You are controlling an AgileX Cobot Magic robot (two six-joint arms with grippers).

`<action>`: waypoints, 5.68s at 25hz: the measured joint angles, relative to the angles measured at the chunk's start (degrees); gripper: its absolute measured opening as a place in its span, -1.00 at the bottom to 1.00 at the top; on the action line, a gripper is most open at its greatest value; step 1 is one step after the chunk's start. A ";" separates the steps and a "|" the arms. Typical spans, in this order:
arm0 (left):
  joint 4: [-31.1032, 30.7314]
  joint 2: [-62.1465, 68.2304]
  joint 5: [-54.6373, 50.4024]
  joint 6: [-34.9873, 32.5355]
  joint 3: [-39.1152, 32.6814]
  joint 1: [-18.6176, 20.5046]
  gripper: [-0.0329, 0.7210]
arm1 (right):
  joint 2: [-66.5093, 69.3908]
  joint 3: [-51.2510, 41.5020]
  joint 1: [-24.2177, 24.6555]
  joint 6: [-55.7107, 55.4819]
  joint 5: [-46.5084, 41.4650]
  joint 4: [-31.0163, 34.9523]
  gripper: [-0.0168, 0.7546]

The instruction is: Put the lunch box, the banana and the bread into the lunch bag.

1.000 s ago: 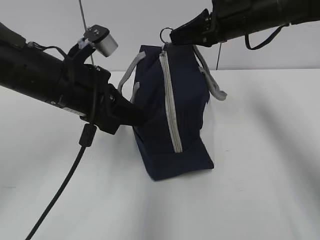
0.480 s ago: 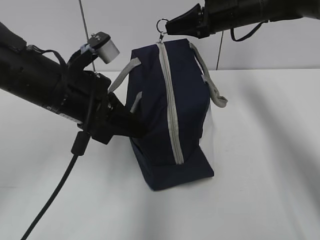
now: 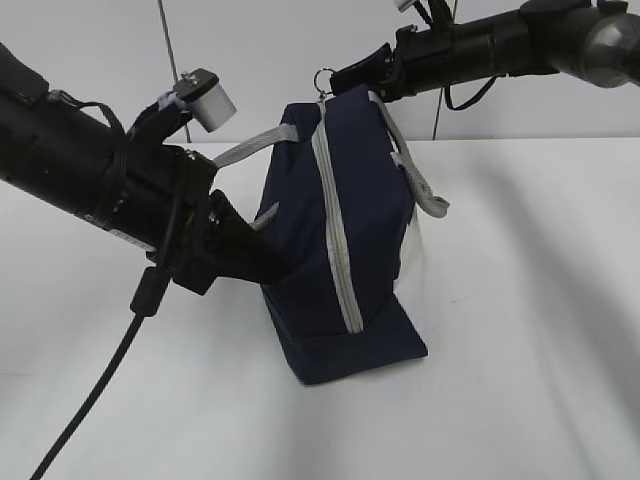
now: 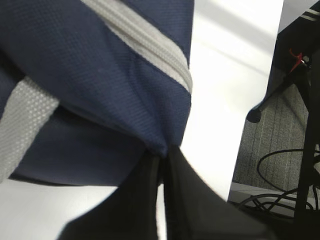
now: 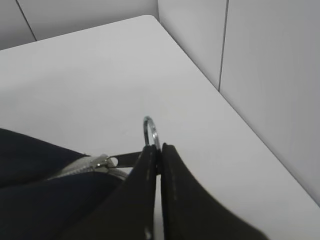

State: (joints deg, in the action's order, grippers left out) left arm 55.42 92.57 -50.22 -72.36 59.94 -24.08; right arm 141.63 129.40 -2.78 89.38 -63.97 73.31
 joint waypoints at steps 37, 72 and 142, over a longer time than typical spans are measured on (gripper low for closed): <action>4.03 8.52 14.61 49.88 19.92 5.46 0.01 | 1.59 0.14 2.02 2.59 -5.39 3.36 -0.96; -11.91 19.38 10.35 66.72 35.22 5.51 -0.92 | 2.45 0.27 1.58 2.93 -5.39 0.37 -0.96; -3.16 17.45 9.78 53.52 35.22 5.17 -0.81 | 3.71 0.98 1.49 -14.16 -6.70 -15.71 -0.84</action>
State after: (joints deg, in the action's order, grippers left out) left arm 52.26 110.01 -40.44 -18.84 95.16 -18.91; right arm 145.33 130.38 -1.29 75.21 -70.67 57.60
